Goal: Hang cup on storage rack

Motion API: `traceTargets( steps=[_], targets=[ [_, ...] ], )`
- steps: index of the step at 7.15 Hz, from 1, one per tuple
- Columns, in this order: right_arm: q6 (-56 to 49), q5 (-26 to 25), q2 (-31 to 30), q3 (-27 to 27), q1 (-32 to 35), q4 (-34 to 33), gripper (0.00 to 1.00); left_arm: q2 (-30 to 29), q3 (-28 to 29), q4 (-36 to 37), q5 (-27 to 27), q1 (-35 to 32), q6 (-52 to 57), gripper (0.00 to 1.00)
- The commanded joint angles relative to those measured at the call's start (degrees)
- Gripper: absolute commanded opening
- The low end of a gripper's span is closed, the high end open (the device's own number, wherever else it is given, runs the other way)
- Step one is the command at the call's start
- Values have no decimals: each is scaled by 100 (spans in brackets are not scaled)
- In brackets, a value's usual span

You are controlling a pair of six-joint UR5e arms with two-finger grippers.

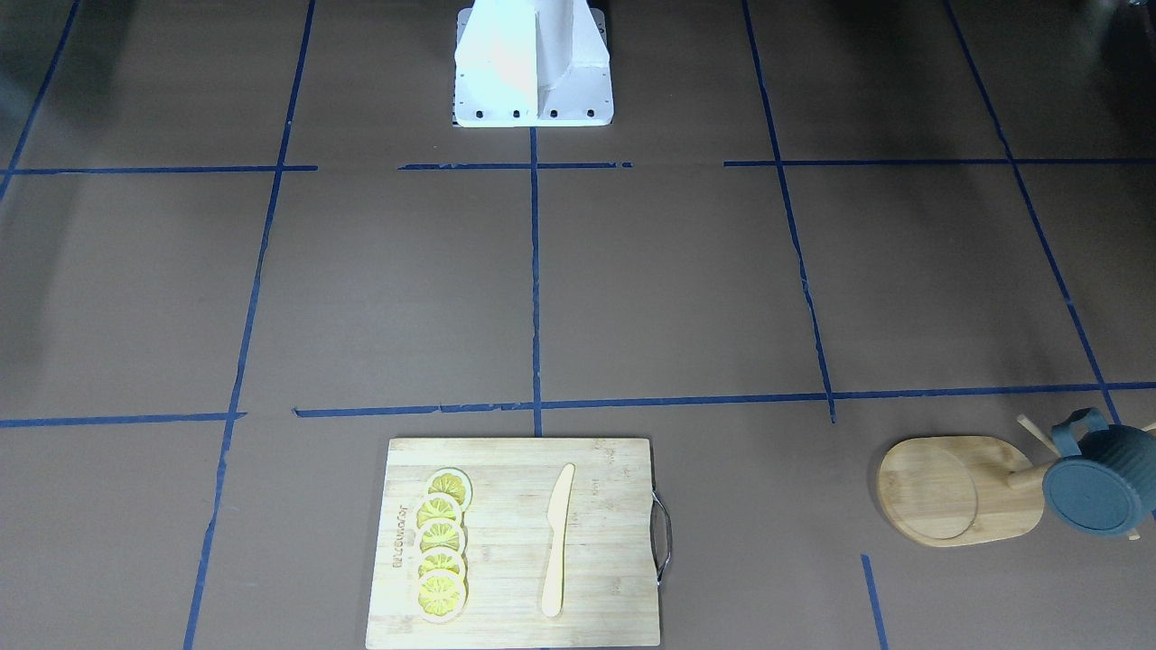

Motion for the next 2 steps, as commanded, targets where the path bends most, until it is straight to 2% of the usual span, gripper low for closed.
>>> traceTargets(
  steps=[1, 2],
  targets=[
    [0, -1, 0, -16, -40, 1, 100, 0, -1, 3, 0, 2, 0, 100],
    [0, -1, 0, -16, -40, 1, 100, 9, -1, 12, 0, -7, 0, 100]
  ],
)
